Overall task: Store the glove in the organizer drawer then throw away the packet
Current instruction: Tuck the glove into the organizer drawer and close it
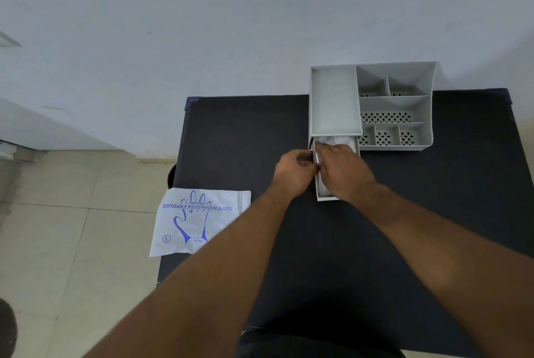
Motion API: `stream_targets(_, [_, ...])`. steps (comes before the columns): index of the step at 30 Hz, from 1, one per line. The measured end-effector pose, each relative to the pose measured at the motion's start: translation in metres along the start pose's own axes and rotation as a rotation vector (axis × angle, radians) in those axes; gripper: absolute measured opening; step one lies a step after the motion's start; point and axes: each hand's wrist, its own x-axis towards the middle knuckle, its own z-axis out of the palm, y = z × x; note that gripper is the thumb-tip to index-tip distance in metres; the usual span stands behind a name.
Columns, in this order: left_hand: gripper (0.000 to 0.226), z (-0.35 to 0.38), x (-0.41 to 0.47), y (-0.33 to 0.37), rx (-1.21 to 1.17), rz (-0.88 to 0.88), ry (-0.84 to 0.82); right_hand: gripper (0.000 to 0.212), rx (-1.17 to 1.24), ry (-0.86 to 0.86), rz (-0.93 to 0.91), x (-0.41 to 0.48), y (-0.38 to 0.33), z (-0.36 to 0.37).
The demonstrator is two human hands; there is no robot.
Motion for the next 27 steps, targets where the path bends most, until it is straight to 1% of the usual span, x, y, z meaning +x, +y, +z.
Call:
stream_targets(3, [0.038,0.001,0.003,0.0,-0.003,-0.009,-0.005,0.055,-0.119,-0.024,-0.018,0.003,0.0,-0.001])
stream_targets(5, [0.038,0.001,0.005,0.002,-0.004,-0.027,0.003,0.053,-0.24,-0.03,-0.031,0.005,0.001,-0.002])
stream_targets(7, [0.034,0.001,0.007,0.004,0.008,-0.039,0.019,0.049,-0.369,-0.017,-0.027,0.006,0.002,-0.002])
stream_targets(9, [0.029,0.001,0.007,0.007,0.037,-0.038,0.037,0.045,-0.419,0.021,-0.015,0.006,0.001,0.0])
stream_targets(12, [0.022,-0.001,0.01,0.011,0.104,-0.027,0.08,0.038,-0.338,0.036,-0.004,0.007,-0.003,0.002])
stream_targets(15, [0.02,0.001,0.01,0.014,0.166,-0.005,0.116,0.032,-0.148,0.109,0.016,0.006,-0.005,0.003])
stream_targets(17, [0.019,0.002,0.01,0.015,0.183,0.005,0.125,0.038,-0.049,0.155,0.02,0.002,-0.004,0.005])
stream_targets(18, [0.019,0.002,0.01,0.015,0.19,0.005,0.126,0.043,-0.037,0.169,0.007,0.001,-0.003,0.005])
stream_targets(24, [0.017,0.004,0.009,0.019,0.258,0.013,0.146,0.053,-0.137,0.157,-0.053,0.002,0.002,0.006])
stream_targets(27, [0.014,0.001,0.01,0.02,0.229,0.024,0.134,0.054,-0.201,0.148,-0.054,0.003,0.0,0.005])
